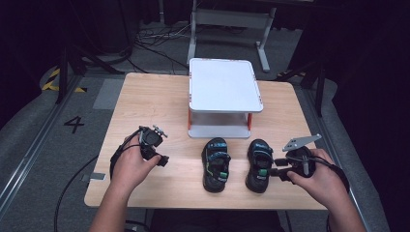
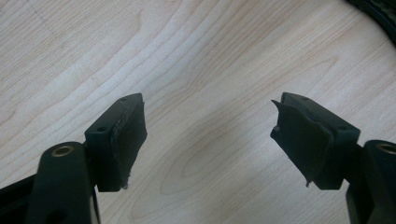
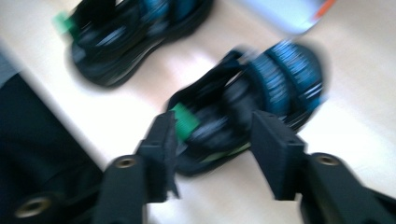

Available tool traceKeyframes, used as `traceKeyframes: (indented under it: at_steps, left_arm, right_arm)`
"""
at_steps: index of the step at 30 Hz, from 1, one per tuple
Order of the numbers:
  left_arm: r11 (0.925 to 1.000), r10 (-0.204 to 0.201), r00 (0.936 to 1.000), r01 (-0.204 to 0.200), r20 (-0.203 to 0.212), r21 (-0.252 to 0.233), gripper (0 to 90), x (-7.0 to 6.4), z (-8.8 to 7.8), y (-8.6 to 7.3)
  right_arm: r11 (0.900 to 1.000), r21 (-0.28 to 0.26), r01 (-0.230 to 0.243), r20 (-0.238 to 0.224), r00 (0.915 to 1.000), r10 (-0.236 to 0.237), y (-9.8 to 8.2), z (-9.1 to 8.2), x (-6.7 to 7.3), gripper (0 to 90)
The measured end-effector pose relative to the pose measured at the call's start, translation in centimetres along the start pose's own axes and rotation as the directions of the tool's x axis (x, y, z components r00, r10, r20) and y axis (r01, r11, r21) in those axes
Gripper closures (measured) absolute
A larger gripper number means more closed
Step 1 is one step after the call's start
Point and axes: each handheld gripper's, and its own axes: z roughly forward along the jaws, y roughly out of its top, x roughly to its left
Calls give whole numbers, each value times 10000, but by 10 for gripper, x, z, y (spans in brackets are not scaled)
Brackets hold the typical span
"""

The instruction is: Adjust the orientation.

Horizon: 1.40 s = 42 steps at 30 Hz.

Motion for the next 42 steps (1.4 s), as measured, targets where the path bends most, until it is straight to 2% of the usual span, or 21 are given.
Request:
traceKeyframes:
  at_steps: [3, 4, 6, 8, 10, 14, 15, 16, 17, 19, 21, 22, 23, 25, 29, 32, 35, 36, 39, 40, 42]
  left_arm:
    - [9999, -119, 9999, 118, 58, 125, 250, 0, 2, -4]
    - [9999, -119, 9999, 118, 58, 125, 250, 0, 2, -4]
    - [9996, -200, 9998, 199, 75, 187, 249, 0, 2, -7]
    - [9996, -196, 9998, 195, 41, 184, 247, 1, 2, -8]
    - [9996, -222, 9997, 221, 69, 172, 246, 2, 1, -8]
    - [9993, -262, 9996, 260, 65, 272, 249, 2, 3, -10]
    - [9992, -266, 9996, 264, 61, 305, 249, 3, 3, -11]
    - [9991, -294, 9996, 293, 32, 316, 249, 3, 3, -12]
    - [9990, -342, 9994, 340, 48, 274, 250, 3, 2, -13]
    - [9992, -325, 9995, 325, 10, 245, 249, 3, 1, -13]
    - [9992, -334, 9994, 334, -7, 207, 249, 3, 0, -13]
    - [9993, -319, 9995, 319, -12, 202, 249, 3, 0, -13]
    - [9992, -335, 9994, 335, 11, 209, 249, 2, 0, -14]
    - [9991, -338, 9994, 338, 16, 264, 249, 2, 1, -16]
    - [9985, -479, 9988, 480, -14, 262, 249, 2, 0, -21]
    - [9980, -574, 9983, 575, -57, 259, 249, 3, -2, -26]
    - [9978, -595, 9982, 597, -78, 278, 248, 4, -3, -29]
    - [9977, -617, 9981, 620, -87, 290, 249, 4, -3, -29]
    - [9979, -602, 9981, 604, -94, 242, 248, 4, -4, -29]
    - [9979, -603, 9981, 606, -99, 241, 248, 4, -4, -28]
    - [9979, -596, 9982, 598, -76, 246, 248, 3, -3, -28]
  right_arm:
    - [9996, 123, 264, 486, 9985, -270, 8, 11, -9, 457]
    - [9996, 123, 264, 486, 9985, -270, 8, 11, -9, 457]
    - [9983, 402, 418, 478, 9979, -437, 13, 24, -16, 458]
    - [9932, 825, 826, 549, 9947, -872, 17, 40, -22, 458]
    - [9911, 994, 888, 609, 9936, -951, 19, 51, -24, 465]
    - [9869, 977, 1282, 811, 9873, -1363, 19, 66, -21, 681]
    - [9819, 1093, 1544, 1037, 9807, -1658, 20, 66, -20, 711]
    - [9794, 1137, 1668, 1028, 9785, -1786, 21, 66, -20, 719]
    - [9843, 815, 1562, 1035, 9810, -1643, 23, 64, -20, 727]
    - [9846, 710, 1597, 943, 9816, -1660, 24, 64, -20, 728]
    - [9854, 407, 1651, 618, 9839, -1674, 26, 65, -16, 729]
    - [9794, 78, 2019, 360, 9787, -2021, 30, 66, -10, 731]
    - [9794, 78, 2019, 360, 9787, -2021, 30, 66, -10, 731]
    - [9751, -196, 2209, -22, 9753, -2209, 35, 67, -3, 731]
    - [9637, -198, 2663, -427, 9628, -2669, 43, 79, 9, 731]
    - [9540, -412, 2971, -291, 9540, -2983, 49, 87, 15, 730]
    - [9382, -990, 3315, 168, 9433, -3315, 54, 91, 19, 730]
    - [9395, -1000, 3277, 206, 9447, -3273, 55, 92, 19, 730]
    - [9616, -559, 2685, -70, 9630, -2693, 52, 96, 12, 727]
    - [9655, -687, 2512, -138, 9674, -2527, 51, 97, 9, 723]
    - [9684, -742, 2382, -349, 9698, -2412, 50, 99, 8, 693]
